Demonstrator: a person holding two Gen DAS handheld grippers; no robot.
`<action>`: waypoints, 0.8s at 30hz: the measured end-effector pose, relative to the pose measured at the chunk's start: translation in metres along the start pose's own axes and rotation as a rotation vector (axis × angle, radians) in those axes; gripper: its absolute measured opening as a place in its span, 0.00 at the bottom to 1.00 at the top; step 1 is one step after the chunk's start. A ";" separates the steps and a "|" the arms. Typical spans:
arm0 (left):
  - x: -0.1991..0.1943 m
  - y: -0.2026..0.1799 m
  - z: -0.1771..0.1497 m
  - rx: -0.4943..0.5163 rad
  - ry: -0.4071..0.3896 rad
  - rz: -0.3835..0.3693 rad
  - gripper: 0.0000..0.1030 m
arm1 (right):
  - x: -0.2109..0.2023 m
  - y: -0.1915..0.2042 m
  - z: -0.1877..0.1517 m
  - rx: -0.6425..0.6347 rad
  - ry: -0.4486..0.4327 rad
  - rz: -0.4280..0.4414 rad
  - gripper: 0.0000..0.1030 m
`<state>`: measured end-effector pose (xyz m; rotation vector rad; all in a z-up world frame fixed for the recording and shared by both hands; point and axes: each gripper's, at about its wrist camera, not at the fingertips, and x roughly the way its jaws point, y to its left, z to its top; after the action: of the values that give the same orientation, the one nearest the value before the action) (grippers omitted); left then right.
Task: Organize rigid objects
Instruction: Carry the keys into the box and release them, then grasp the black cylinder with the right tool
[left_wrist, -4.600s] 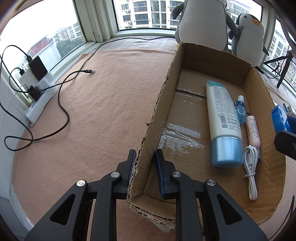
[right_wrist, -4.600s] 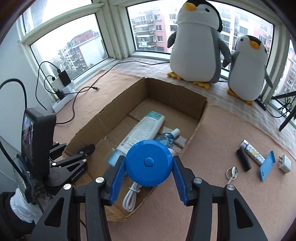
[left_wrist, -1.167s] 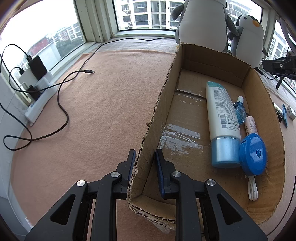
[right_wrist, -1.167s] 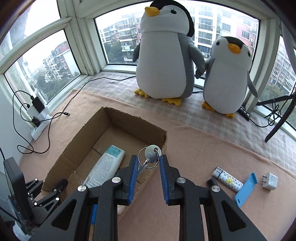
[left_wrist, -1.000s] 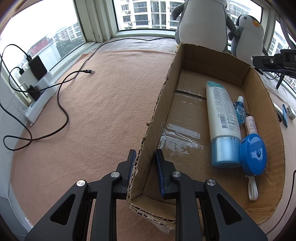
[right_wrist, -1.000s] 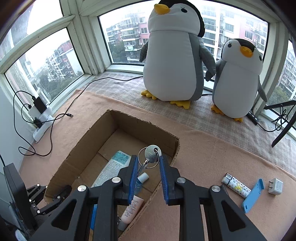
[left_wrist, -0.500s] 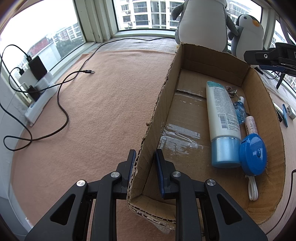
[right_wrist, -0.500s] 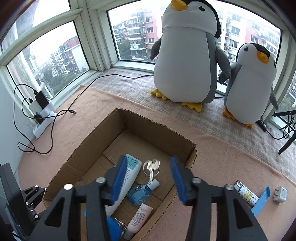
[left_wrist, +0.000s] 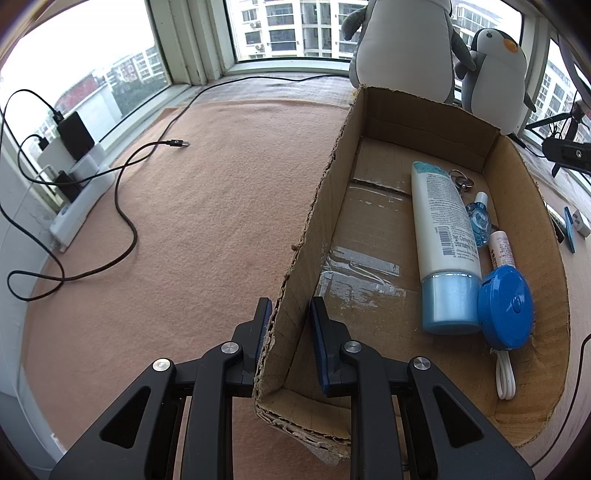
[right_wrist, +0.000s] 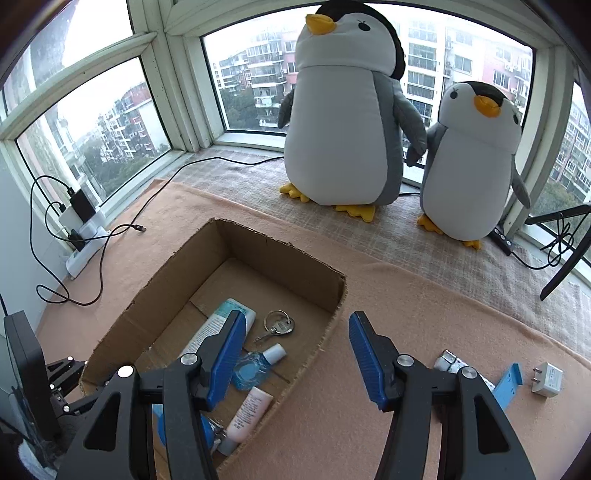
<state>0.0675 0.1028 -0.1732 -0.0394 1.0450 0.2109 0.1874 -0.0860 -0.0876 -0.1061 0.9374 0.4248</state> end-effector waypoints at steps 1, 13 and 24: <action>0.000 0.000 0.000 0.000 0.000 0.000 0.19 | -0.002 -0.007 -0.003 0.006 0.001 -0.007 0.53; 0.000 -0.001 0.000 0.000 0.000 0.001 0.19 | -0.008 -0.083 -0.046 0.063 0.083 -0.044 0.51; 0.000 -0.001 0.001 -0.002 -0.001 0.001 0.19 | 0.027 -0.100 -0.054 0.043 0.171 -0.083 0.34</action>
<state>0.0681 0.1023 -0.1728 -0.0407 1.0440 0.2132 0.2002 -0.1832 -0.1508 -0.1431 1.1060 0.3218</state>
